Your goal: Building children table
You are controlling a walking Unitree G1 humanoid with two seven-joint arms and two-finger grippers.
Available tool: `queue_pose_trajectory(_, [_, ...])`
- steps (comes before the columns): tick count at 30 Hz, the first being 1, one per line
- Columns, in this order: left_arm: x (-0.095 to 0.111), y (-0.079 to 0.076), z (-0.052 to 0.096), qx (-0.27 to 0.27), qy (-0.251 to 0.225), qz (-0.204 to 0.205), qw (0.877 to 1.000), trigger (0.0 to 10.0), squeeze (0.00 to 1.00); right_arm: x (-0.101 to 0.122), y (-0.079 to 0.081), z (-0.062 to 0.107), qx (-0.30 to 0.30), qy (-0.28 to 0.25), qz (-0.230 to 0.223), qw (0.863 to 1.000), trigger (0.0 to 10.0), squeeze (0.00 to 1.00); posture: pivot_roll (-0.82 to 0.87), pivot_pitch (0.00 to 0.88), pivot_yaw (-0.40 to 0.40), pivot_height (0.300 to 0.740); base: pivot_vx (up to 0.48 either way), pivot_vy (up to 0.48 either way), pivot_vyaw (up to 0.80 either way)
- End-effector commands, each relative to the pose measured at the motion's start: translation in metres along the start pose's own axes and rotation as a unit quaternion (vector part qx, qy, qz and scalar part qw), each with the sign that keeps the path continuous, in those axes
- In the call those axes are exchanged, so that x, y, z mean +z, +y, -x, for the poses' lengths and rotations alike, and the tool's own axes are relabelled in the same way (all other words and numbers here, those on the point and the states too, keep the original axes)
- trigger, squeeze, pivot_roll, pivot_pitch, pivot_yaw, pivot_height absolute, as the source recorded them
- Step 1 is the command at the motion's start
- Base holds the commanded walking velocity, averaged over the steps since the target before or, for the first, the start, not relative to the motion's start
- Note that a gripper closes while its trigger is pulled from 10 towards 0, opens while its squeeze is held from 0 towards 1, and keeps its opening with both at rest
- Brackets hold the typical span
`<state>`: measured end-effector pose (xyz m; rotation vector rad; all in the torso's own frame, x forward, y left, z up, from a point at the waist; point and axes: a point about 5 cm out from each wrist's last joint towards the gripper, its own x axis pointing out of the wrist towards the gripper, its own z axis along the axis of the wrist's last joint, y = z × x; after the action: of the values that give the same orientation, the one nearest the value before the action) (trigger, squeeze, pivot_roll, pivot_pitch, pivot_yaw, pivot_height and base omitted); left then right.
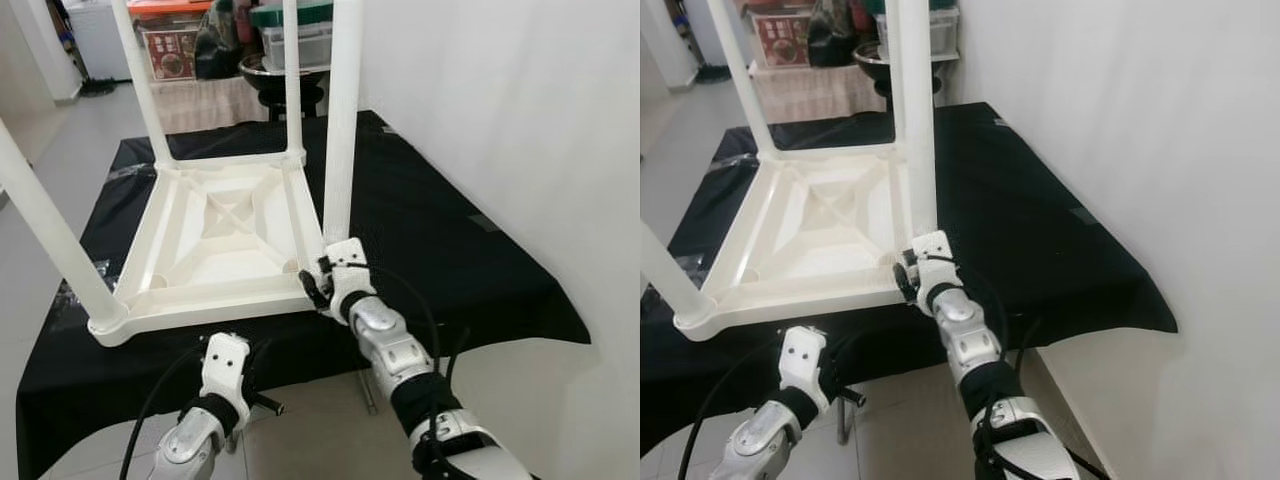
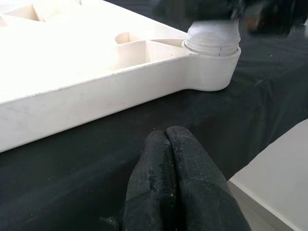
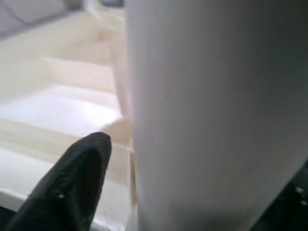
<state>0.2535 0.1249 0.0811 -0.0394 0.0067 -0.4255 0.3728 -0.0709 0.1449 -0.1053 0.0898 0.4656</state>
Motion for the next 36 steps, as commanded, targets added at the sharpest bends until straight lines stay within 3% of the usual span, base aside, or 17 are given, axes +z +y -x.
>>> queue_pose_trajectory(1, [-0.004,0.0,0.003,0.004,0.002,-0.002,1.0,10.0,0.0,0.021,0.006,-0.003,0.098,-0.047,0.024,0.994,10.0,0.64,0.04,0.03,-0.022,0.74,0.0,0.0,0.0])
queue_pose_trajectory(2, [-0.004,0.0,0.003,0.004,0.002,-0.002,1.0,10.0,0.0,0.021,0.006,-0.003,0.098,-0.047,0.024,0.994,10.0,0.64,0.04,0.03,-0.022,0.74,0.0,0.0,0.0])
queue_pose_trajectory(3, [-0.004,-0.001,0.004,0.003,0.001,-0.001,1.0,10.0,0.0,0.026,0.006,-0.001,0.147,-0.057,0.055,0.986,10.0,0.0,0.05,0.035,-0.021,0.74,0.0,0.0,0.0])
queue_pose_trajectory(5, [-0.004,-0.003,0.008,0.002,0.0,0.0,1.0,10.0,0.0,0.037,0.0,0.004,0.227,-0.07,0.091,0.967,10.0,0.0,0.05,0.049,-0.02,0.74,0.0,0.0,0.0])
queue_pose_trajectory(7, [-0.004,-0.003,0.008,0.002,-0.001,0.0,1.0,10.0,0.0,0.039,-0.002,0.004,0.237,-0.072,0.096,0.964,10.0,0.0,0.05,0.049,-0.02,0.74,0.0,0.0,0.0])
queue_pose_trajectory(12, [-0.003,-0.01,0.024,0.001,-0.005,0.002,1.0,10.0,0.0,0.069,-0.035,0.009,0.3,-0.068,0.107,0.945,10.0,0.0,0.09,0.113,-0.024,0.74,0.0,0.0,0.0])
queue_pose_trajectory(16, [-0.001,-0.014,0.033,0.002,-0.007,0.003,1.0,10.0,0.0,0.077,-0.038,0.012,0.332,-0.065,0.102,0.935,10.0,0.0,0.1,0.146,-0.023,0.74,0.0,0.0,0.0])
queue_pose_trajectory(17, [-0.001,-0.016,0.036,0.002,-0.007,0.004,1.0,10.0,0.0,0.079,-0.039,0.012,0.346,-0.062,0.097,0.931,8.2,0.0,0.1,0.15,-0.023,0.74,0.0,0.0,0.0])
queue_pose_trajectory(18, [0.001,-0.018,0.041,0.001,-0.007,0.006,1.0,10.0,0.0,0.081,-0.04,0.013,0.358,-0.06,0.091,0.927,2.2,0.0,0.11,0.171,-0.022,0.74,0.0,0.0,0.0])
queue_pose_trajectory(19, [0.001,-0.018,0.041,0.001,-0.007,0.006,1.0,10.0,0.0,0.081,-0.04,0.013,0.358,-0.06,0.091,0.927,2.2,0.0,0.11,0.171,-0.022,0.74,0.0,0.0,0.0])
queue_pose_trajectory(20, [0.002,-0.021,0.047,0.001,-0.006,0.007,1.0,10.0,0.0,0.083,-0.04,0.013,0.373,-0.058,0.086,0.922,0.0,0.0,0.12,0.185,-0.019,0.74,0.0,0.0,0.0])
queue_pose_trajectory(30, [0.004,-0.024,0.052,0.002,-0.005,0.009,1.0,10.0,0.0,0.082,-0.043,0.012,0.365,-0.057,0.086,0.925,0.0,0.0,0.12,0.202,-0.018,0.74,0.0,0.0,0.0])
queue_pose_trajectory(31, [0.004,-0.024,0.052,0.002,-0.004,0.01,1.0,10.0,0.0,0.072,-0.053,0.011,0.285,-0.054,0.084,0.953,0.0,0.0,0.1,0.199,-0.019,0.74,0.0,0.0,0.0])
queue_pose_trajectory(32, [0.004,-0.024,0.052,0.002,-0.004,0.01,1.0,10.0,0.0,0.072,-0.053,0.011,0.285,-0.054,0.084,0.953,0.0,0.0,0.1,0.199,-0.019,0.74,0.0,0.0,0.0])
queue_pose_trajectory(33, [0.004,-0.024,0.051,0.003,-0.004,0.012,1.0,10.0,0.0,0.055,-0.069,0.013,0.148,-0.045,0.078,0.985,0.0,0.0,0.09,0.197,-0.018,0.74,0.0,0.0,0.0])
queue_pose_trajectory(34, [0.004,-0.024,0.051,0.003,-0.004,0.012,1.0,10.0,0.0,0.055,-0.069,0.013,0.148,-0.045,0.078,0.985,0.0,0.0,0.09,0.197,-0.018,0.74,0.0,0.0,0.0])
queue_pose_trajectory(36, [0.005,-0.023,0.049,0.003,-0.003,0.012,1.0,10.0,0.0,0.035,-0.071,0.013,0.045,-0.025,0.028,0.998,0.0,0.0,0.07,0.191,-0.013,0.74,0.0,0.0,0.0])
